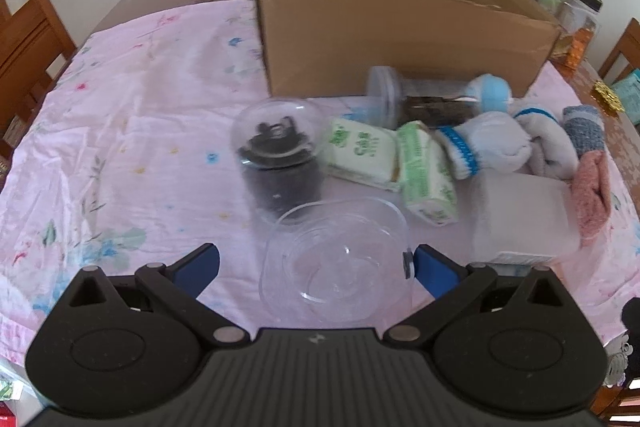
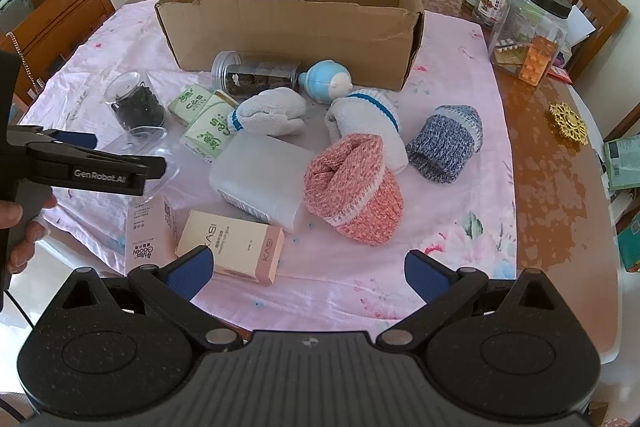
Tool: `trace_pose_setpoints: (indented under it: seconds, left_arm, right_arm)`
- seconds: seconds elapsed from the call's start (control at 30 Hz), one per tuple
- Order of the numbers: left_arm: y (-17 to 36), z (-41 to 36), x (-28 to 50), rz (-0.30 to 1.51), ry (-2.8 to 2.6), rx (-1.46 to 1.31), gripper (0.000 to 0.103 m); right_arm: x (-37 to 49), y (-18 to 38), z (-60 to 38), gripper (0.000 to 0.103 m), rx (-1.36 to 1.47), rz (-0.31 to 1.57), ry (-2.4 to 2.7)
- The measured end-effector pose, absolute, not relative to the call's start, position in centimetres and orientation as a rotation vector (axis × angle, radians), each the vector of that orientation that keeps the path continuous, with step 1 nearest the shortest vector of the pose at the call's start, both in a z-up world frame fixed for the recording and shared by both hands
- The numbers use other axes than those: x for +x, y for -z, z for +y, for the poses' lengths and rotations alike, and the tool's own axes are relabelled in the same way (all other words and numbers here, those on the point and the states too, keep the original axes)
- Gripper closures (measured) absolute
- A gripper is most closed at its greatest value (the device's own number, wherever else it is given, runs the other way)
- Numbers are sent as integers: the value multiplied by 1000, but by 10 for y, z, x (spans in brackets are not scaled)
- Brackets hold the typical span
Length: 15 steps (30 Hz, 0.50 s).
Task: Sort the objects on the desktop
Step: 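Move left tool to the clear plastic bowl while right tool approaches the cream KASI box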
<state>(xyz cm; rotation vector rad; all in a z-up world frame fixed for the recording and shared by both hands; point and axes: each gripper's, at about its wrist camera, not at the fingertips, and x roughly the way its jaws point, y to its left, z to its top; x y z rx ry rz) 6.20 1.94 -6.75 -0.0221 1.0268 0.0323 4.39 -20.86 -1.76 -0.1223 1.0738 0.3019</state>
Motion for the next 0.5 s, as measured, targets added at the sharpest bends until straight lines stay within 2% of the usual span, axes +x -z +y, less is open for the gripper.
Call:
trace_pose_setpoints:
  seconds: [0.5]
  left_arm:
    - [75, 55, 56, 1038, -73, -12, 1]
  right_arm:
    - [46, 19, -195, 0, -129, 1075, -297]
